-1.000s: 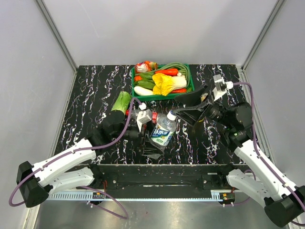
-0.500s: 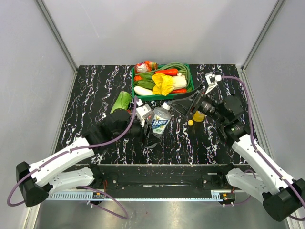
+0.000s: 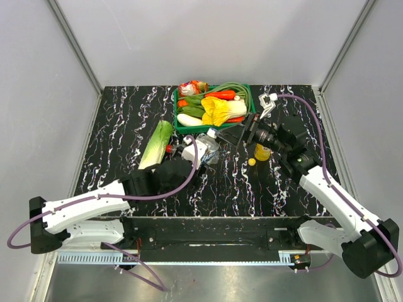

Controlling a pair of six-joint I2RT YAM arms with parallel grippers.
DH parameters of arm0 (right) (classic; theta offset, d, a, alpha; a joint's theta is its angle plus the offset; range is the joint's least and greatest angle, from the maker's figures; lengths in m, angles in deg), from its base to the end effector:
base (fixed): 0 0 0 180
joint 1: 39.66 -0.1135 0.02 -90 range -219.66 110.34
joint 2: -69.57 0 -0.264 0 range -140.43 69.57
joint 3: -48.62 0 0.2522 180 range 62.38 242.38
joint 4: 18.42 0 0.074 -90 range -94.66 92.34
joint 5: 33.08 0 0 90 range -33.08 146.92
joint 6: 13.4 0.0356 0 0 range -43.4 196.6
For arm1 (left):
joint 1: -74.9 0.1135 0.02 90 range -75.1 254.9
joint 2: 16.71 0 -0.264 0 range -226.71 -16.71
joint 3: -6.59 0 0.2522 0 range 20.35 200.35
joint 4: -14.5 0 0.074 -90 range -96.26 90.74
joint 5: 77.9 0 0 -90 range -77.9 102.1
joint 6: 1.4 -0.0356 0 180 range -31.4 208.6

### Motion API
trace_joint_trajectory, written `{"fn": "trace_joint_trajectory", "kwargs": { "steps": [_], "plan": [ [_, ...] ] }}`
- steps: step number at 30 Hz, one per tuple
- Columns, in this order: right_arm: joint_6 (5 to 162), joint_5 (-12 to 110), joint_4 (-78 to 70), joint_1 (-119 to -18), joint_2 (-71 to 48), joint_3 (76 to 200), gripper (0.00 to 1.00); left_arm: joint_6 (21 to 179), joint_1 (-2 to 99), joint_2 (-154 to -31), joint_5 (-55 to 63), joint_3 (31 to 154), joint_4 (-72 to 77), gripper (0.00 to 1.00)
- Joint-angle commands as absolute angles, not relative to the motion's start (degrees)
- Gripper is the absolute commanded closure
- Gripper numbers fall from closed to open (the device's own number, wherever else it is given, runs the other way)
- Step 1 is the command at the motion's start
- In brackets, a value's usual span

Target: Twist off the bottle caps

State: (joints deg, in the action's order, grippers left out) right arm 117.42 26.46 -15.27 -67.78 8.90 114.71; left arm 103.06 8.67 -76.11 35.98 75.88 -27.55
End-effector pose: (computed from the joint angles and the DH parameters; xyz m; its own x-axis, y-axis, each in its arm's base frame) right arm 0.2088 0.1320 0.3716 -0.5312 0.3550 -0.7693 -0.6684 0.3824 0.6380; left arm 0.1036 -0.1994 0.3273 -0.3822 0.3014 -0.8736 0.6230 0.7822 -0.0027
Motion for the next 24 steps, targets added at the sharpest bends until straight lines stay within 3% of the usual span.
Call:
{"fn": "trace_joint_trajectory", "kwargs": {
  "steps": [1, 6, 20, 24],
  "plan": [
    [118.52, 26.6, -16.61, -67.96, 8.75, 116.87, 0.08, 103.81, 5.12, -77.88, 51.82, 79.93, -29.13, 0.91],
    [119.66, 24.23, -19.6, -67.96, 8.14, 116.26, 0.16, 104.07, 3.28, -82.62, 55.69, 83.36, -32.74, 0.91],
    [122.65, 23.87, -22.24, -67.96, 6.64, 114.85, 0.56, 103.28, 1.16, -88.34, 57.98, 87.49, -34.23, 0.91],
    [123.18, 24.58, -22.85, -67.96, 7.25, 114.23, 0.58, 103.63, 1.08, -89.05, 57.89, 87.67, -34.85, 0.91]
  ]
}}
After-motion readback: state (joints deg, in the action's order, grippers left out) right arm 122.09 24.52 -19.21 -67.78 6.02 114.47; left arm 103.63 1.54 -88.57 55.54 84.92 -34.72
